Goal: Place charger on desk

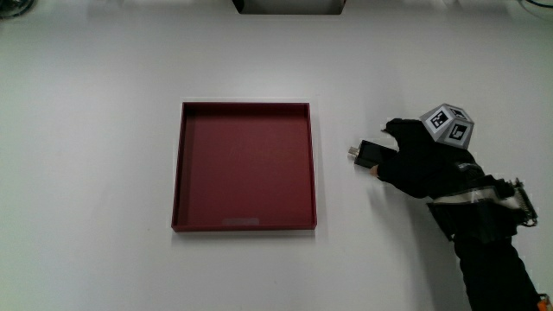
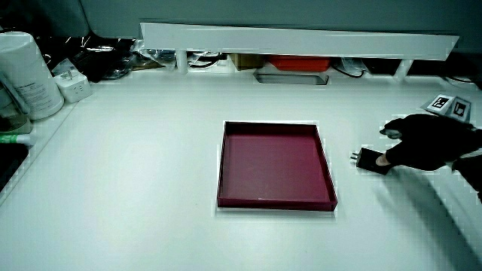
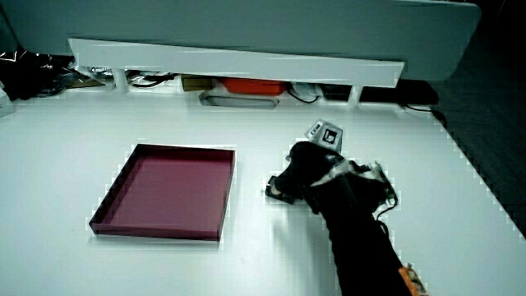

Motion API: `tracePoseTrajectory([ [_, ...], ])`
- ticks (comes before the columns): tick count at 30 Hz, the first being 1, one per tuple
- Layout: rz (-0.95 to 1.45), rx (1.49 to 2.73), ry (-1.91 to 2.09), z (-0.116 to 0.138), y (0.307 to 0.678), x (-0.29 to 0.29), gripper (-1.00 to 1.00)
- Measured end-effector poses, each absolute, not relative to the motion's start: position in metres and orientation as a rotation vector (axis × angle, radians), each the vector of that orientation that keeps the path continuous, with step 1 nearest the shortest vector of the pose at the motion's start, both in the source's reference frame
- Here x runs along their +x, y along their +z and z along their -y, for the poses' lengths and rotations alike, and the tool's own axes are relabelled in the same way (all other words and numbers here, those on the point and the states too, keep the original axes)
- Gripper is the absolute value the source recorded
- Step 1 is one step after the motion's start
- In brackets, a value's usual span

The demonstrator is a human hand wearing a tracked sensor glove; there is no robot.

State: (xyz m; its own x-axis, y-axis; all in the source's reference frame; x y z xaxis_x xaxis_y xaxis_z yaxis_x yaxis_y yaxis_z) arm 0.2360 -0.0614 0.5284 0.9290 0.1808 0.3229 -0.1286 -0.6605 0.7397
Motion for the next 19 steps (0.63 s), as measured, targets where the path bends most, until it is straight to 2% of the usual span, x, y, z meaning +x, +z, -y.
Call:
tracePoseTrajectory([
  [2, -0.018, 2.252, 0.463, 0.064, 0.516, 0.237, -1.0],
  [6, 0.059, 2.239, 0.462, 0.064, 0.47, 0.227, -1.0],
  [13, 0.17, 2.313, 0.378, 0.058, 0.4, 0.21, -1.0],
  [19, 0.241, 2.338, 0.318, 0.047, 0.365, 0.197, -1.0],
])
